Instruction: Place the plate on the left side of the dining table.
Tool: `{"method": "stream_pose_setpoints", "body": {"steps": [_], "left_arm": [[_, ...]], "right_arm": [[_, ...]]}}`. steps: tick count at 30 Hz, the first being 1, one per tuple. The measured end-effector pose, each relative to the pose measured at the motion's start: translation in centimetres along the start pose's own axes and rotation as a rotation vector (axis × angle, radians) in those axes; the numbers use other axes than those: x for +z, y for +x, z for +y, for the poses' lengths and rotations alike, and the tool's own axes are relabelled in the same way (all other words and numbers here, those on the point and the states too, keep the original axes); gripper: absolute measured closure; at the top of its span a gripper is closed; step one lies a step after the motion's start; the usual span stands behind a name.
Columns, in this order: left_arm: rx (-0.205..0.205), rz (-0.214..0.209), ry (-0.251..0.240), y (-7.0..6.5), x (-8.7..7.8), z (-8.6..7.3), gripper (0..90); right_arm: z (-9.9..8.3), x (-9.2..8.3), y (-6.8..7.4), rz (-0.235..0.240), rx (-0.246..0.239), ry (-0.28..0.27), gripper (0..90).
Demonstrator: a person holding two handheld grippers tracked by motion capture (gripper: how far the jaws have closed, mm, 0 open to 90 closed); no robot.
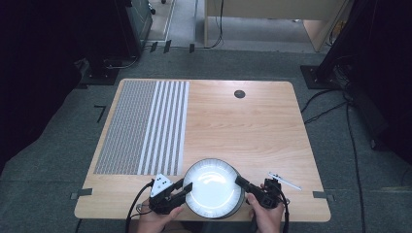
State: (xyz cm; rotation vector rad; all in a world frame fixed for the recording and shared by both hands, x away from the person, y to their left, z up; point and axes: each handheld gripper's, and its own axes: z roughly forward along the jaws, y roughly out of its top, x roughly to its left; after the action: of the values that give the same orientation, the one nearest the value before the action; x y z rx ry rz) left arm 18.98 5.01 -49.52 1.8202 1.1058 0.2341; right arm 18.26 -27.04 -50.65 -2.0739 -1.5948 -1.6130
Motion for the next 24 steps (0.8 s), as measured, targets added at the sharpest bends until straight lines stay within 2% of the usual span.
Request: {"method": "stream_pose_setpoints", "body": {"steps": [2,10,14,17,21,24], "left_arm": [[-0.017,-0.011,-0.001,0.1,0.0,-0.1,65.8],[-0.030,-0.018,0.020,0.3,0.2,-0.1,65.6],[-0.043,-0.010,0.021,0.3,0.1,0.0,67.1],[-0.049,-0.002,0.015,0.3,0.1,0.0,68.5],[-0.069,0.011,0.005,0.2,0.1,0.0,70.2],[-0.086,0.021,-0.012,0.2,0.2,-0.1,71.4]], "right_arm": [[-0.1,0.2,0.1,0.005,-0.001,0.012,84.6],[-0.5,0.7,0.4,-0.063,-0.041,0.025,85.7],[-0.5,0.8,0.5,-0.066,-0.055,0.023,85.9],[-0.6,0.8,0.7,-0.088,-0.077,0.034,85.4],[-0.6,0.8,1.1,-0.085,-0.094,0.048,78.1],[-0.7,0.8,1.5,-0.107,-0.114,0.063,74.5]]}}
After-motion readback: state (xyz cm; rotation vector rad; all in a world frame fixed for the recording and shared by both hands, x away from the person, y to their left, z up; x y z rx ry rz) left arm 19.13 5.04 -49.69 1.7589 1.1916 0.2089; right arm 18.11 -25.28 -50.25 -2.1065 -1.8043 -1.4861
